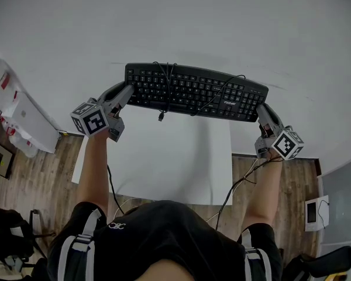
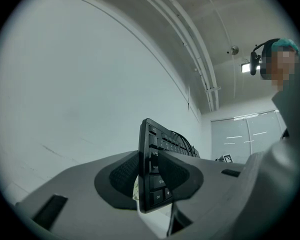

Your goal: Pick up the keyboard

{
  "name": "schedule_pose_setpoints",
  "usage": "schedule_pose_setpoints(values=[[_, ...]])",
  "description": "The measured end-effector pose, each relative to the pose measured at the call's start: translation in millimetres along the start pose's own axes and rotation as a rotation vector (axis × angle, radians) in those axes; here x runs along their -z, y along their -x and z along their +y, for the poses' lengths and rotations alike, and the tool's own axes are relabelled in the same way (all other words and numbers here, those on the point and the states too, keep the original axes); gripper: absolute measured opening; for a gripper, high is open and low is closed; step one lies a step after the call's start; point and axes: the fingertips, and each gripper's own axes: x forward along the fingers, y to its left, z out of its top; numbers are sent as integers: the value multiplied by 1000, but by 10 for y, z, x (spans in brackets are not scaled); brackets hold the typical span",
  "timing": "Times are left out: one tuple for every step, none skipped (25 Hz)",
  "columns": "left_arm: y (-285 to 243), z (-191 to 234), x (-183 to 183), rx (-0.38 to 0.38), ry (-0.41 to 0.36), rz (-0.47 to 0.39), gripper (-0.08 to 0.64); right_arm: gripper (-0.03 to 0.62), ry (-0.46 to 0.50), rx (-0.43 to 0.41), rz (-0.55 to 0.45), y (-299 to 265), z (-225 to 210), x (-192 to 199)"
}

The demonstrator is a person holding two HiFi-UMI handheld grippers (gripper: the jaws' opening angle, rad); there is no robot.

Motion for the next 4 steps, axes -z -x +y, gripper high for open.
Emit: schedule_pose_setpoints(values=[[4, 0, 1, 0, 2, -1, 121, 91, -1, 0, 0, -2, 3, 2], [9, -1, 2, 0, 4, -2, 121, 91, -3, 0, 1, -3, 3, 8], [14, 0, 5, -1, 7, -3, 121, 91, -5, 1, 3, -3, 4, 16], [20, 0, 9, -1, 9, -3, 121, 91, -7, 2, 5, -4, 5, 25]])
